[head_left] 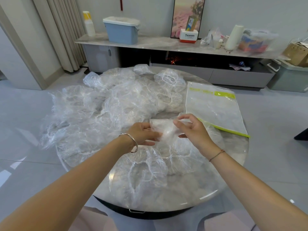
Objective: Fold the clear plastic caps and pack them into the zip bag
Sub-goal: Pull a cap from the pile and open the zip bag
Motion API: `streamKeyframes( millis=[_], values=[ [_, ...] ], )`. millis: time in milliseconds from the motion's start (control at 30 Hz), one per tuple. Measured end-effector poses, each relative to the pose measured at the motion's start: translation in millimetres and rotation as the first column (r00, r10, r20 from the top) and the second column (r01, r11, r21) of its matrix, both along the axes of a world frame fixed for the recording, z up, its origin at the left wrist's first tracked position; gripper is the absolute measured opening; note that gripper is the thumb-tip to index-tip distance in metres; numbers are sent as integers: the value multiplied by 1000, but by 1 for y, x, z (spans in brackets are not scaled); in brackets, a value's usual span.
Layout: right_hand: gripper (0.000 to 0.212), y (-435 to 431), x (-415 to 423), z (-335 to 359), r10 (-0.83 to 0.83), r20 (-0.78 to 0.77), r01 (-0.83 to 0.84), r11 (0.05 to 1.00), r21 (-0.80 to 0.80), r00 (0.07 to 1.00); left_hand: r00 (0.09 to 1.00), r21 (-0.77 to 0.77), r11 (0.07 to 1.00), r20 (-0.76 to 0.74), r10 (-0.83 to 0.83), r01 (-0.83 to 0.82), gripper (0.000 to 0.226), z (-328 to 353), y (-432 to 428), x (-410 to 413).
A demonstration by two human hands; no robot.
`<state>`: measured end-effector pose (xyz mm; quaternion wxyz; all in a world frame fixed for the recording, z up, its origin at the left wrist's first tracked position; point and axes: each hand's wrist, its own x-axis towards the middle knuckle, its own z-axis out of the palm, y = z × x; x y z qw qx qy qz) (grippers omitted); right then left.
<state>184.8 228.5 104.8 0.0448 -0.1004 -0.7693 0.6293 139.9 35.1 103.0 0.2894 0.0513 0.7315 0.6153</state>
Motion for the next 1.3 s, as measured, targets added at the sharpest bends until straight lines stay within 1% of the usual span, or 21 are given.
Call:
streamKeyframes(
  millis=[33,100,133,167,200,233,300,400,433,500,567,600,667,700,733,833,933,1033,1100,1200,1300],
  values=[
    [41,1,0,-2,-56,29,58,996,-61,998,998,24,999,-45,32,-30,23,1,6,2],
    [62,3,0,-2,-61,153,106,945,-311,986,989,104,989,-99,112,-101,19,4,19,7],
    [61,6,1,-1,-1,206,94,892,-442,979,984,149,980,-107,146,-129,19,5,25,9],
    [48,10,3,2,60,237,79,841,-535,970,980,187,972,-111,166,-144,21,6,33,10],
    [33,13,5,4,98,245,66,811,-582,964,978,206,967,-115,174,-148,22,6,40,10],
    [21,15,6,5,87,239,72,806,-588,967,979,213,967,-116,169,-141,23,7,47,11],
    [12,27,5,5,-25,206,134,834,-536,978,989,208,974,-103,108,-85,24,8,64,8],
    [12,63,1,13,-203,197,270,862,-430,959,997,176,984,-76,17,-3,24,12,91,-7],
    [12,83,1,16,-256,196,315,865,-391,947,995,145,989,-102,1,14,25,12,104,-18],
    [16,119,2,24,-341,177,378,886,-270,923,964,31,999,-267,-11,20,26,11,128,-40],
    [18,153,2,27,-413,132,430,889,-154,901,866,-110,993,-493,-87,37,20,10,154,-63],
    [18,170,0,26,-434,119,446,888,-111,893,796,-199,978,-581,-169,61,19,9,169,-75],
    [21,192,-7,21,-436,131,446,893,-62,890,642,-442,892,-657,-395,96,20,6,193,-95],
    [25,199,-11,17,-427,147,439,896,-60,892,589,-551,829,-640,-494,97,22,4,202,-104],
    [30,204,-15,13,-415,165,430,900,-70,895,567,-627,772,-601,-564,103,23,1,207,-111],
    [36,214,-28,1,-339,191,366,921,-131,921,564,-711,692,-522,-640,126,24,-15,218,-134],
    [35,215,-38,-11,-268,231,305,942,-142,935,568,-723,663,-470,-676,192,30,-30,214,-149],
    [60,214,-48,-23,-238,259,287,943,-168,936,552,-740,621,-416,-723,256,30,-45,210,-160],
    [66,214,-52,-30,-226,269,277,946,-170,936,533,-744,609,-409,-741,275,25,-53,209,-164],
    [63,212,-55,-35,-224,272,280,941,-191,936,509,-731,614,-423,-750,297,14,-57,207,-168],
    [63,211,-56,-39,-236,278,300,930,-214,931,523,-707,634,-429,-736,312,13,-58,206,-169]
  ],
)
